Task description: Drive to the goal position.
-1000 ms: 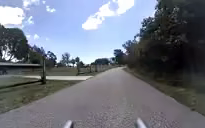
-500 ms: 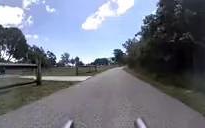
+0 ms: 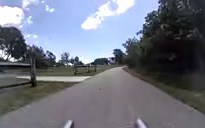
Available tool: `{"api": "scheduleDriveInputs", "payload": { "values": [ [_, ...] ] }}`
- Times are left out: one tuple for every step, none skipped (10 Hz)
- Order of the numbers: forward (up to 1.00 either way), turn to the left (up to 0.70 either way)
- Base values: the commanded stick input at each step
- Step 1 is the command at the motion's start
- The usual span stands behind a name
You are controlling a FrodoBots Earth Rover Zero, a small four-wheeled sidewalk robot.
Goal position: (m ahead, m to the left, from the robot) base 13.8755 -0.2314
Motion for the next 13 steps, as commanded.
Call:
{"api": "scheduleDriveInputs", "payload": {
  "values": [
    [0.50, -0.15],
    [0.50, -0.04],
    [0.50, 0.00],
    [0.50, 0.00],
    [0.50, 0.00],
    [0.50, 0.00],
    [0.50, 0.00],
    [0.50, 0.00],
    [0.50, 0.00],
    [0.50, 0.00],
    [0.50, 0.00],
    [0.50, 0.00],
    [0.50, 0.00]
  ]
}}
